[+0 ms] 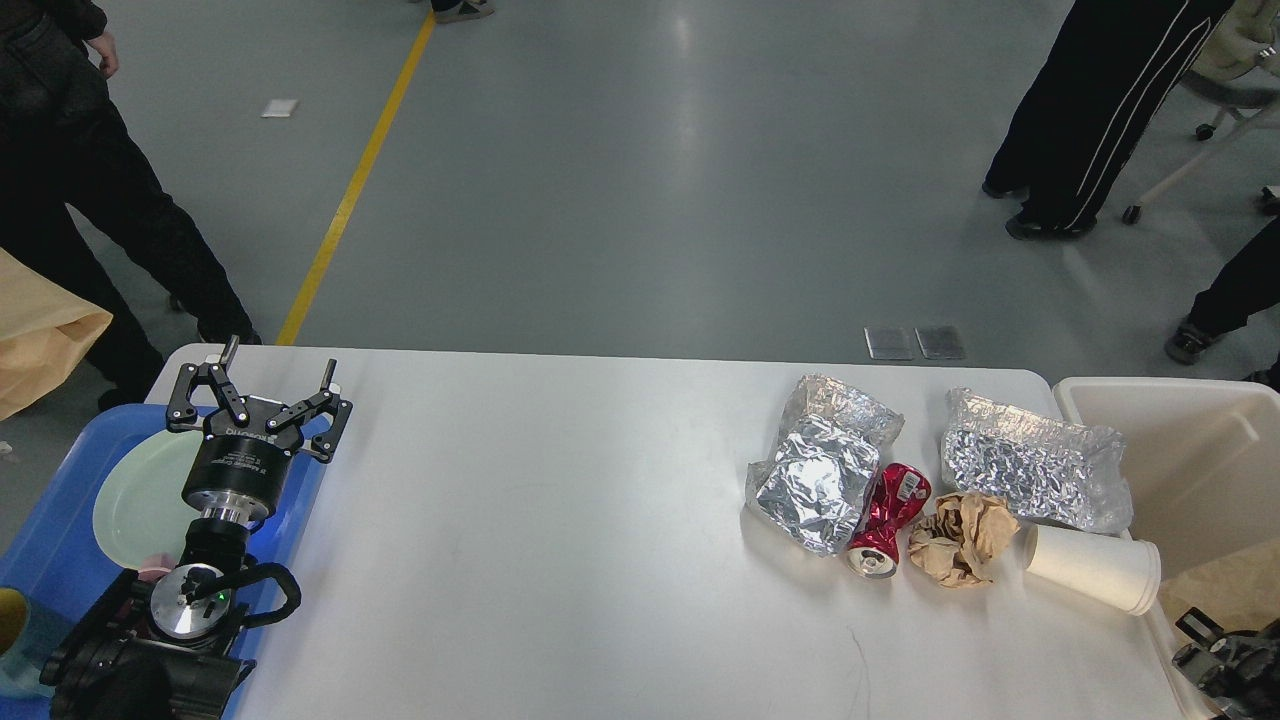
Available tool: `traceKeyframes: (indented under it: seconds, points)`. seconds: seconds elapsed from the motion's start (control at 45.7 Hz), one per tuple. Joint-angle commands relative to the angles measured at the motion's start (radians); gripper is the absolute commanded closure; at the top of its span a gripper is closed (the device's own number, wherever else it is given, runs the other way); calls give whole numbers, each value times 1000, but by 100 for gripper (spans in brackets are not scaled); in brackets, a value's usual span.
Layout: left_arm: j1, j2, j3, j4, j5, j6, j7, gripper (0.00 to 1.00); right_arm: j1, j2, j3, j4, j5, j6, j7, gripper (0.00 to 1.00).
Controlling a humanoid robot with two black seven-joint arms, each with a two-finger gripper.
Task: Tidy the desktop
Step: 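Return the right gripper from the box over the table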
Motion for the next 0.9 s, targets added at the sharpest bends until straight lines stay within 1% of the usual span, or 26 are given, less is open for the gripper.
traceKeyframes:
  seconds: [0.0, 0.066, 0.088, 0.109, 0.153, 0.197, 0.219, 0.241, 0.307, 0.438, 0.613, 0.679, 0.788, 0.876]
  points:
    - [0, 1, 0, -1, 0, 0, 0, 4, -5, 10, 1, 1, 0, 0, -1, 100]
    - [0, -1, 0, -1, 0, 0, 0, 4, -4, 7, 1, 1, 0, -4, 0, 100]
    - [0, -1, 0, -1, 0, 0, 0, 4, -4, 5, 1, 1, 0, -6, 0, 90]
    - [0, -1, 0, -1, 0, 0, 0, 4, -4, 2, 1, 1, 0, -10, 2, 76]
    - [0, -1, 0, -1, 0, 0, 0, 4, -2, -2, 1, 1, 0, -29, 5, 46]
    - [0, -1, 0, 0, 0, 0, 0, 4, 1, -4, 1, 1, 0, -55, 8, 17]
    - [0, -1, 0, 0, 0, 0, 0, 4, 1, -4, 1, 2, 0, -70, 8, 8]
    - [0, -1, 0, 0, 0, 0, 0, 4, -1, -4, 1, 2, 0, -81, 8, 4]
    - [0, -1, 0, -1, 0, 0, 0, 4, -1, -4, 1, 5, 0, -90, 8, 2]
    - [0, -1, 0, -1, 0, 0, 0, 4, 6, -8, 3, 12, 0, -90, 8, 2]
    - [0, 1, 0, 0, 0, 0, 0, 4, 25, -36, 6, 21, 0, -89, 7, 1]
    - [0, 1, 0, -1, 0, 0, 0, 4, 53, -63, 7, 35, 0, -87, 5, 0]
    - [0, 1, 0, -1, 0, 0, 0, 4, 119, -135, 4, 110, -4, -87, 0, 0]
    - [0, -1, 0, -1, 0, 0, 0, 4, 192, -165, -2, 177, -12, -69, 0, 0]
